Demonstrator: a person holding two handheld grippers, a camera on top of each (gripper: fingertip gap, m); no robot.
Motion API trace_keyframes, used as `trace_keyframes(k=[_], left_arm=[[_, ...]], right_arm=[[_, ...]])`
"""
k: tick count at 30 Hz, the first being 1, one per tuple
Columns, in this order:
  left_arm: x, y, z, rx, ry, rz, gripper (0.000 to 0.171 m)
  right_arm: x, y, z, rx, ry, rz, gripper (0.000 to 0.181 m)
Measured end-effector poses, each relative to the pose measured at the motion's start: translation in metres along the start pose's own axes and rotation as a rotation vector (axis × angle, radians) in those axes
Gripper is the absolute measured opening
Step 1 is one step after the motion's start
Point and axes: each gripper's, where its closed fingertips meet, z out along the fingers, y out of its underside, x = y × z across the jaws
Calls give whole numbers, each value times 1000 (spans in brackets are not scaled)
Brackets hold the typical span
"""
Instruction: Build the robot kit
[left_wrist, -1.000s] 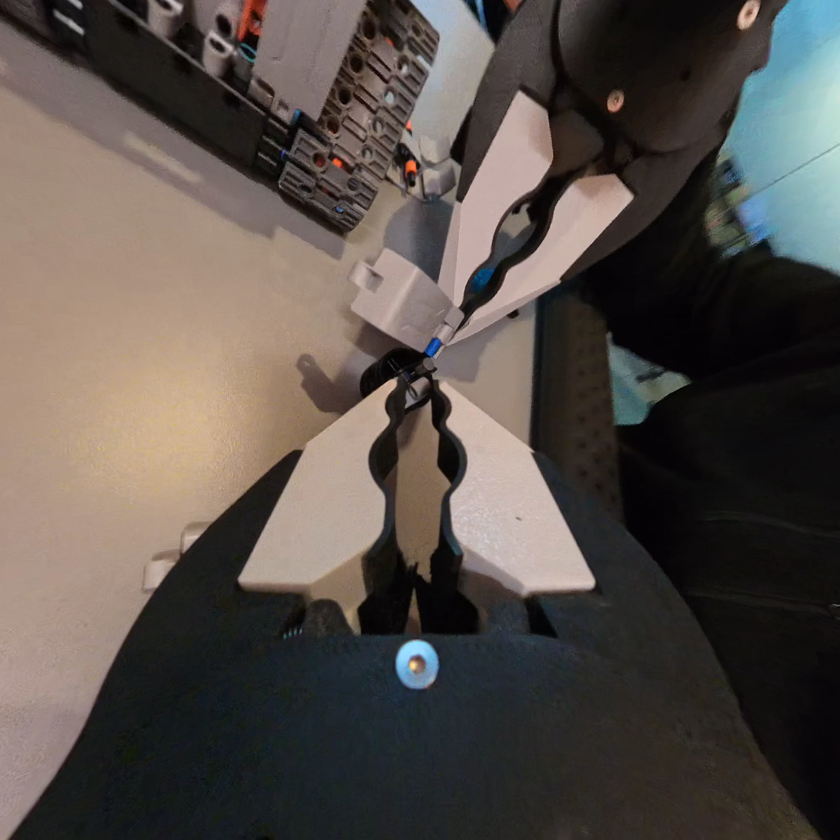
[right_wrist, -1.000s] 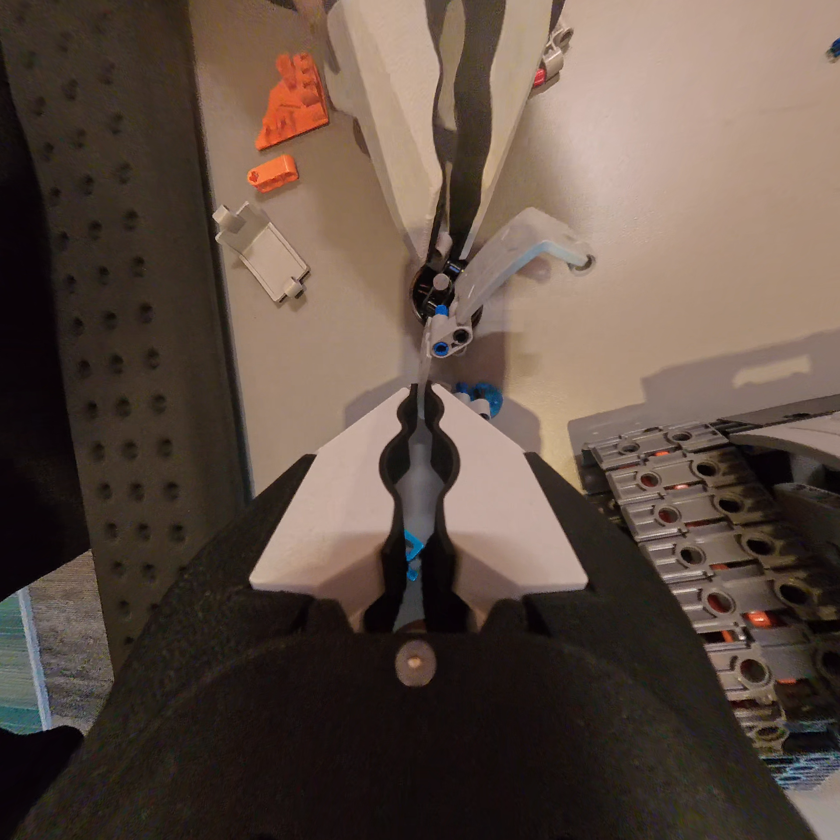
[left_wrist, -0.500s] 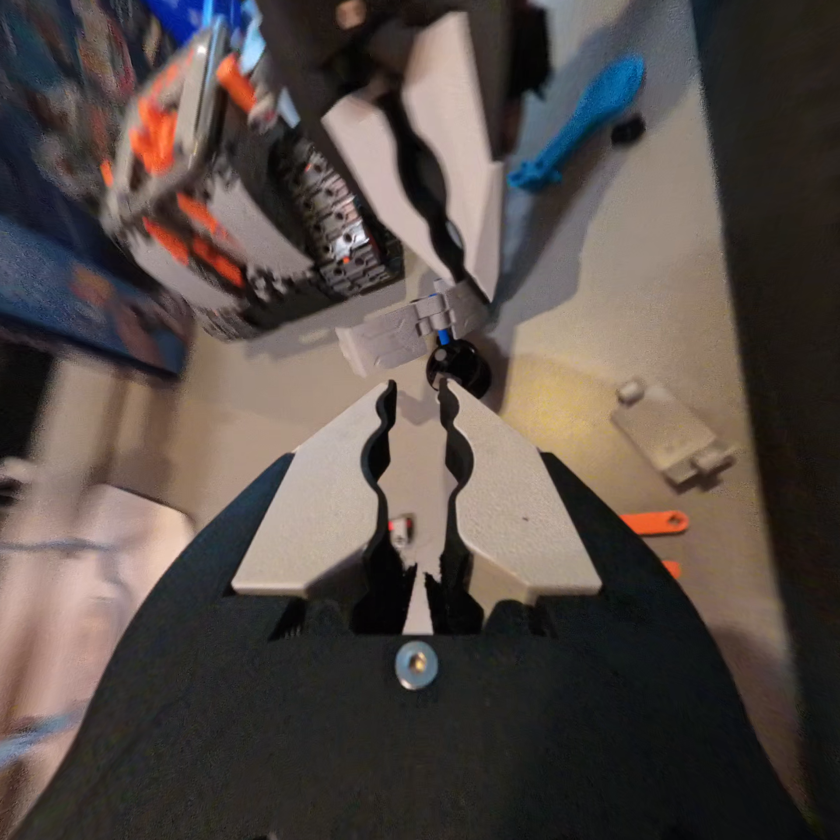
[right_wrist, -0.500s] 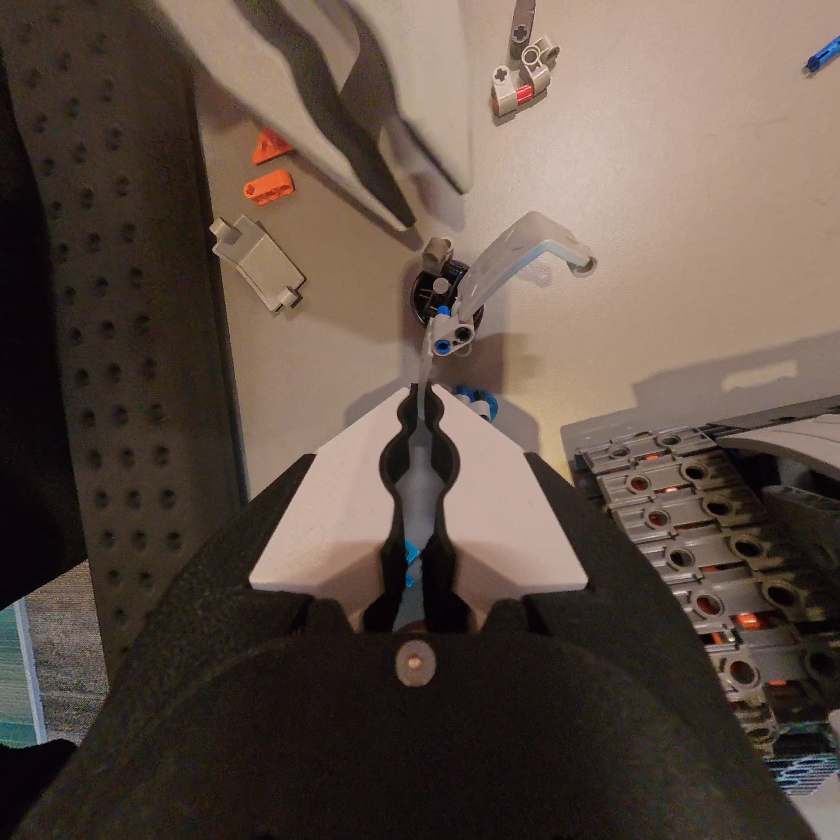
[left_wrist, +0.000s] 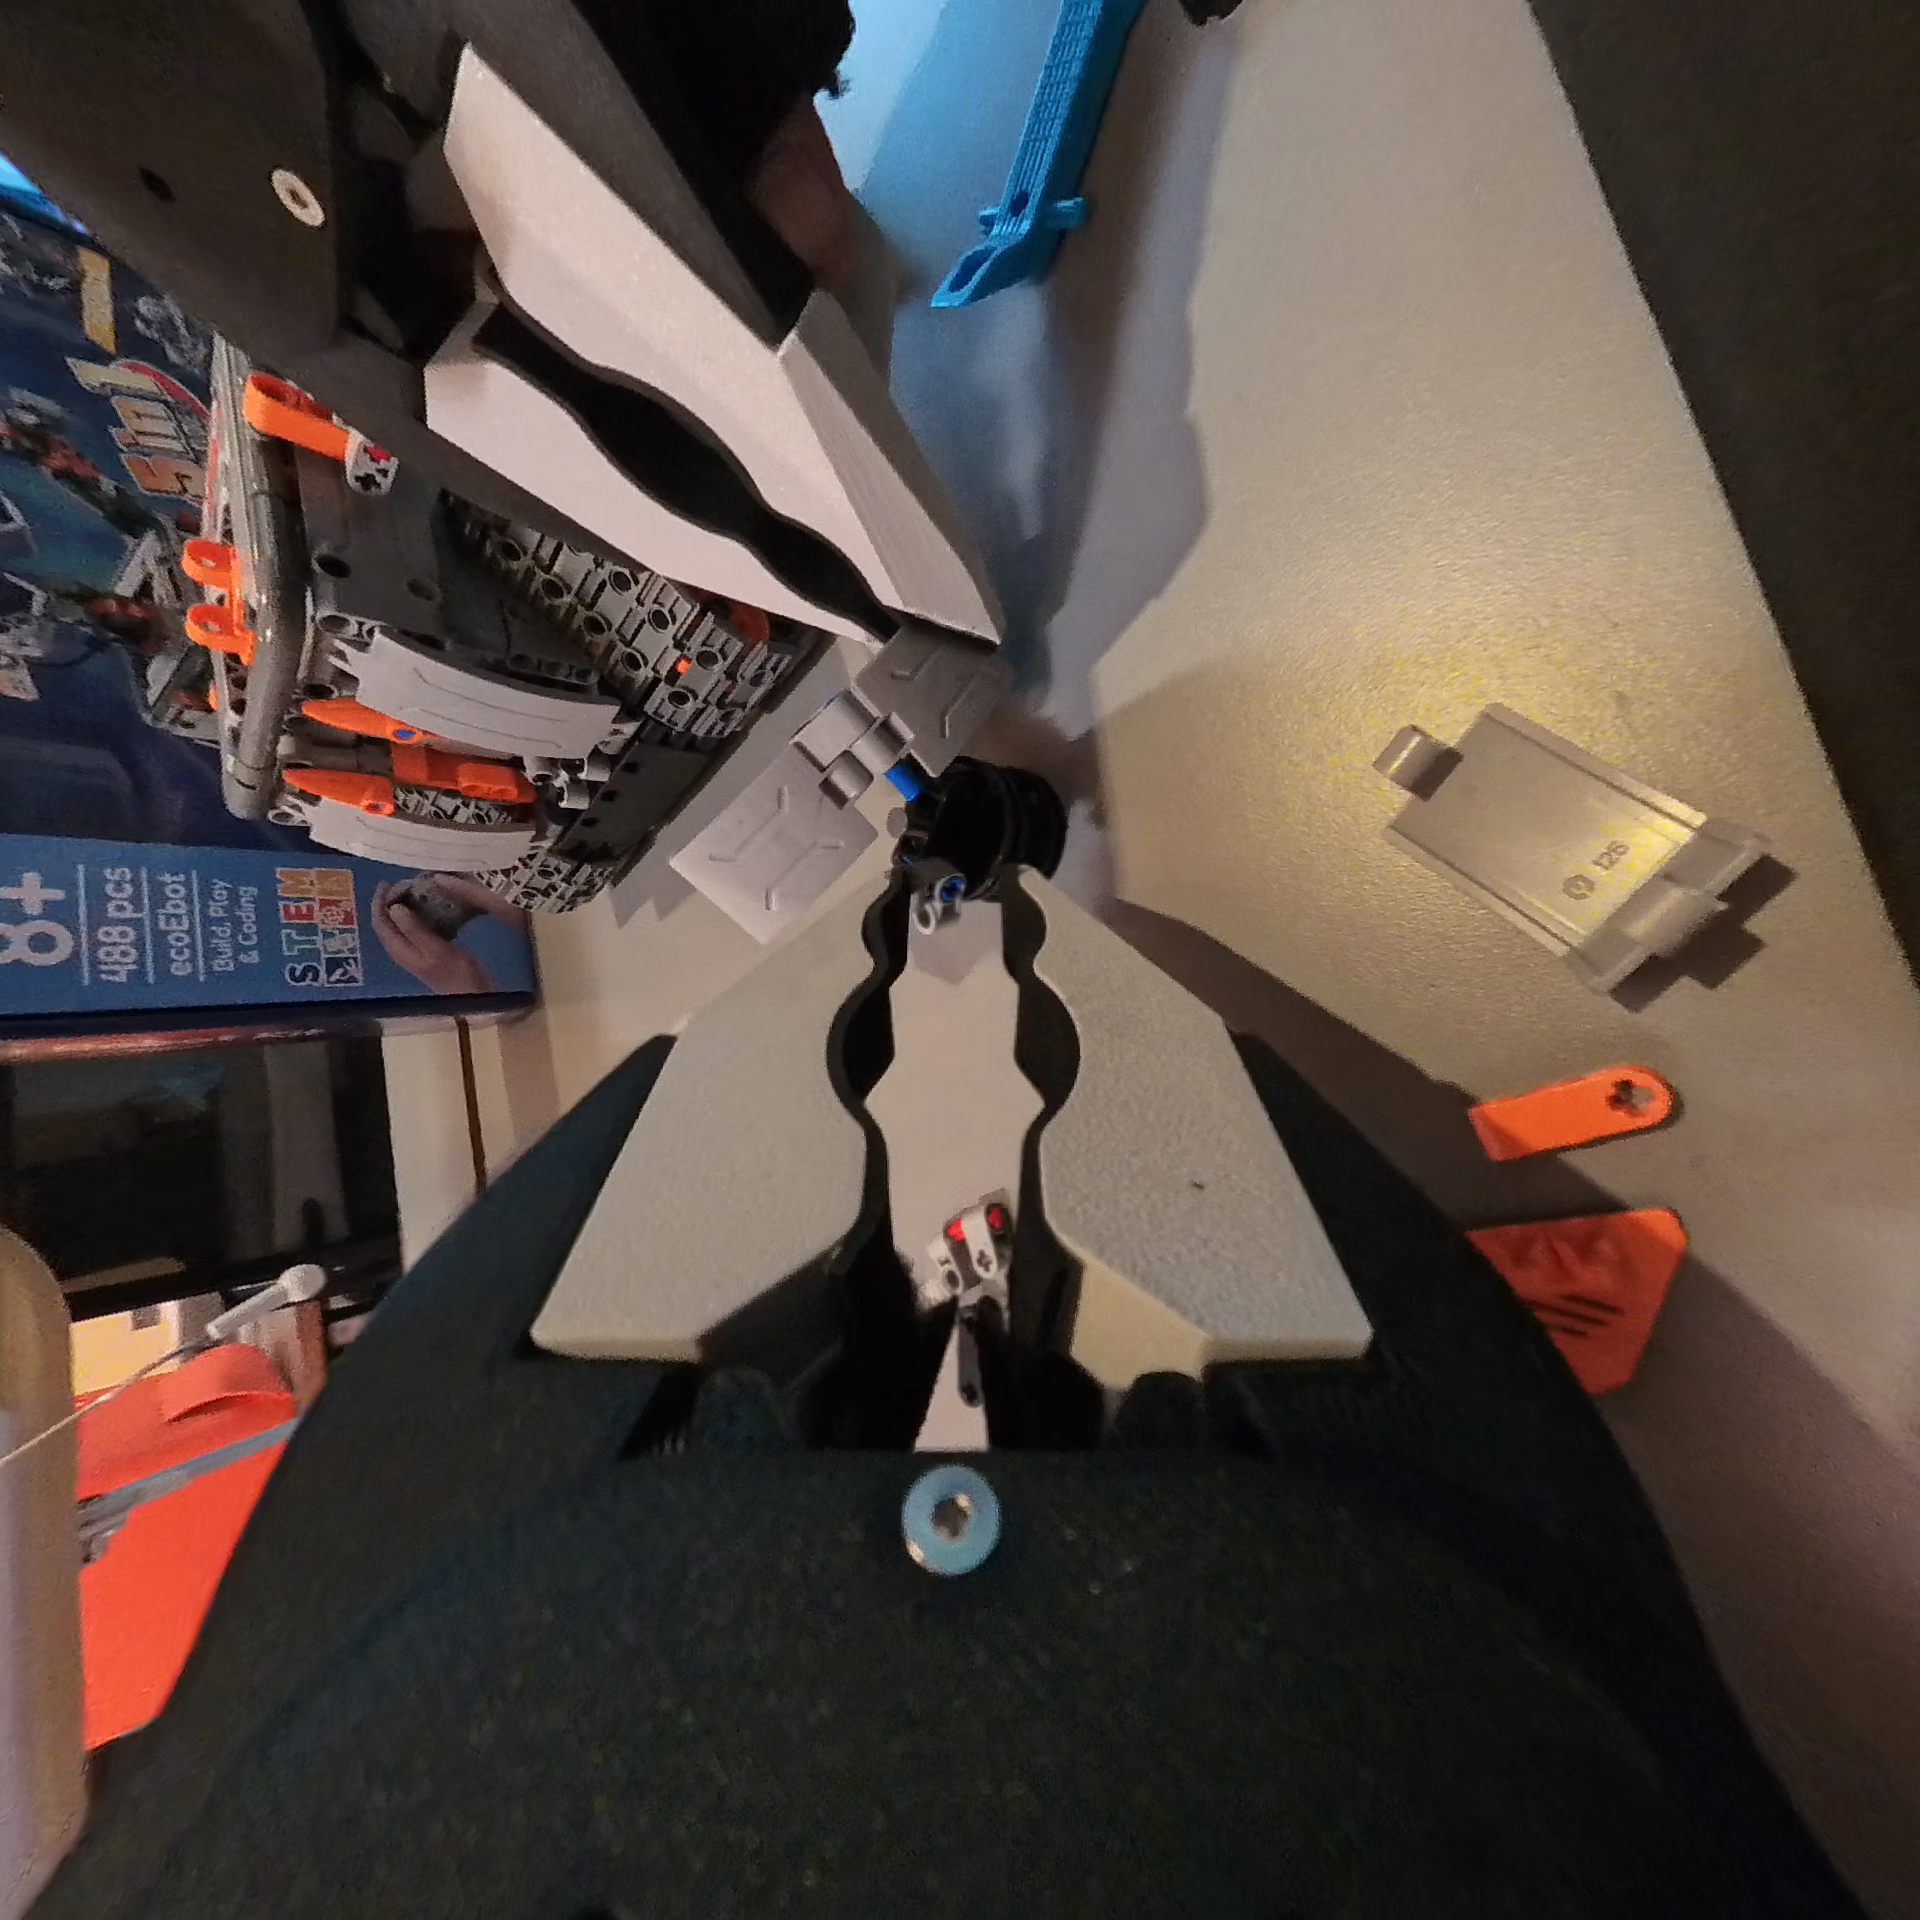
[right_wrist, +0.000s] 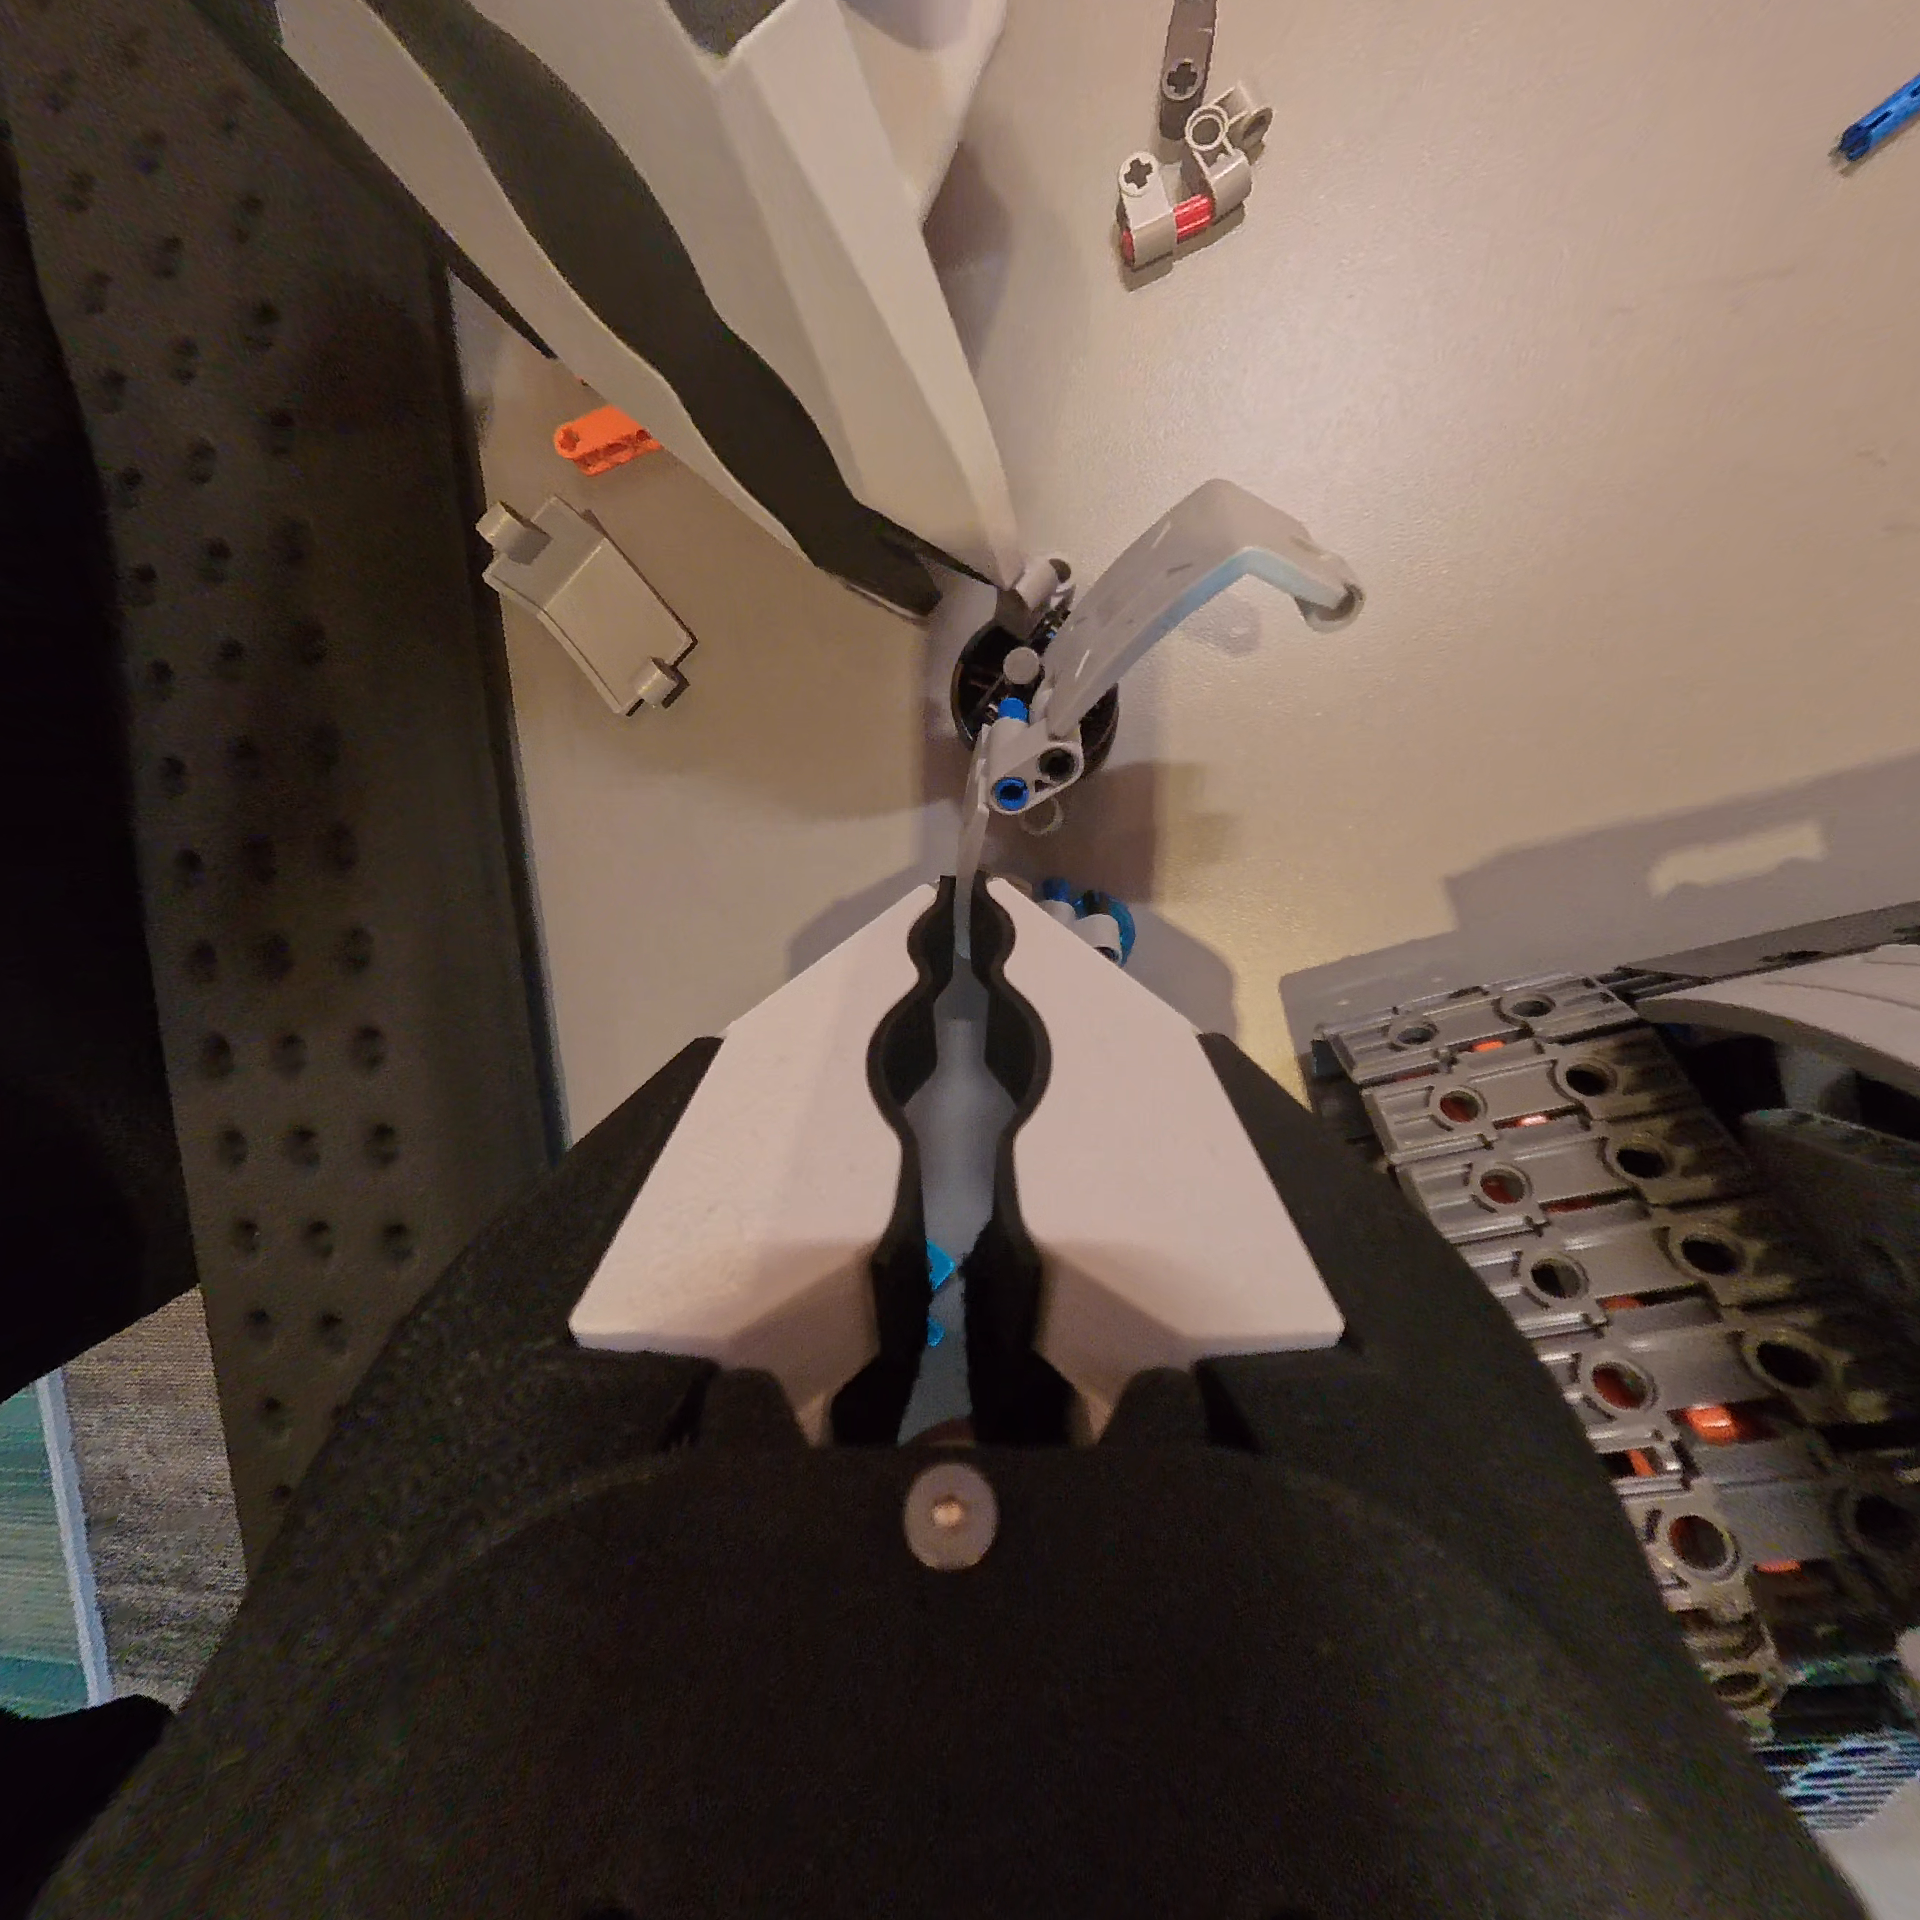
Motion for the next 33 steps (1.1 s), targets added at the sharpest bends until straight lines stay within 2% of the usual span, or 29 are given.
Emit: trace_keyframes(k=[6,9,14,30,33], left_arm=[[-1,3,0,34,44,-168,11],[-5,-11,-9,118,20,-173,11],[-3,-2,2,33,-5,-65,20],[7,7,11,38,75,-225,29],[8,10,9,37,71,-229,21]], right_arm=[[0,0,0,5,-6,7,0],[1,0,0,8,-10,9,0],[1,-1,0,8,-11,10,0],[2,-1,1,15,-18,20,0],[1,0,1,12,-19,20,0]])
